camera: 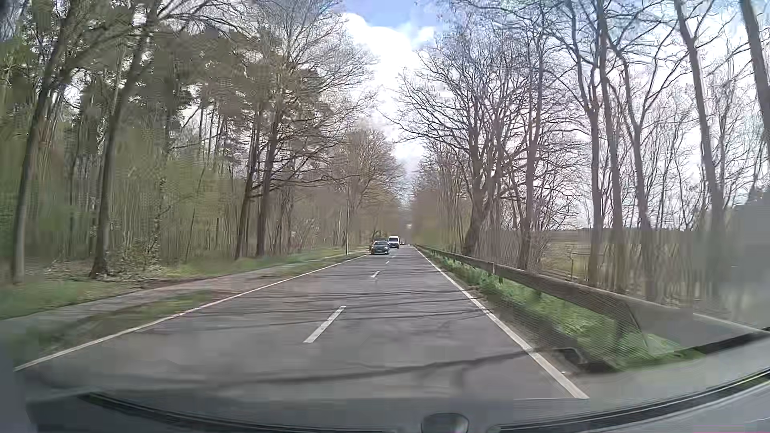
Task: Follow the waypoints while adhering to traffic rules and regulations
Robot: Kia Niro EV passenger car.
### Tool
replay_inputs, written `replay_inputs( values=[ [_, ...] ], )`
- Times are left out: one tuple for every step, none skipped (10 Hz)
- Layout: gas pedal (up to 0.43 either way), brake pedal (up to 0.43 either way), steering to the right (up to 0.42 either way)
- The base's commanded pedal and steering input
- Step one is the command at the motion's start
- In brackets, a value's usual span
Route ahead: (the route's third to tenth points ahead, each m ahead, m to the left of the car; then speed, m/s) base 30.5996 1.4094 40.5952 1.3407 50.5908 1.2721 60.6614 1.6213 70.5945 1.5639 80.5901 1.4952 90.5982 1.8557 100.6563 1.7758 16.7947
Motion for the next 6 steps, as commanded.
replay_inputs(
  values=[
    [0.047,0.0,0.001],
    [0.047,0.0,0.001],
    [0.047,0.0,0.001],
    [0.047,0.0,0.001],
    [0.059,0.0,0.001],
    [0.067,0.0,0.001]
  ],
)
